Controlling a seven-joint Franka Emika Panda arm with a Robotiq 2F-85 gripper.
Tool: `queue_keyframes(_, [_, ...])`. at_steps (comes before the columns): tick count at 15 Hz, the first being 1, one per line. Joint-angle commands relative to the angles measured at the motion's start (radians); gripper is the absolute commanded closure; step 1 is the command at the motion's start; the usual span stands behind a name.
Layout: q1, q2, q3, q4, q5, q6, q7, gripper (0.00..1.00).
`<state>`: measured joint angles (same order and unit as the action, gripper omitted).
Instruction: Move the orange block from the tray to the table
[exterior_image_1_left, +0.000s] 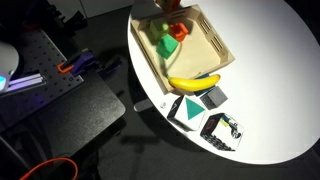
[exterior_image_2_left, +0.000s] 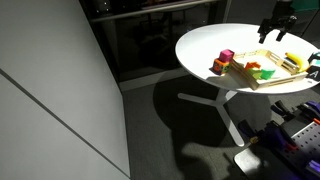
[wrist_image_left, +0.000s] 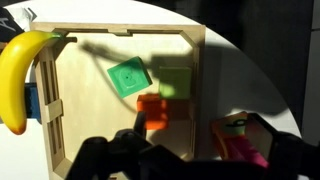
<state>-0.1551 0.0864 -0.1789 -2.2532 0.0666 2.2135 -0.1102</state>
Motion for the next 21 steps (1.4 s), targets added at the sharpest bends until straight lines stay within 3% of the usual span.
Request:
queue_keyframes(1, [-0.008,0.071,0.002,0.036,-0.034,0.038,0.028,0.0])
queue_keyframes(9, [-0.018,0.193,-0.008,0.055,-0.094,0.125,0.014,0.0])
queue_keyframes(21, [-0.047,0.339,0.006,0.12,-0.07,0.234,-0.014,0.0])
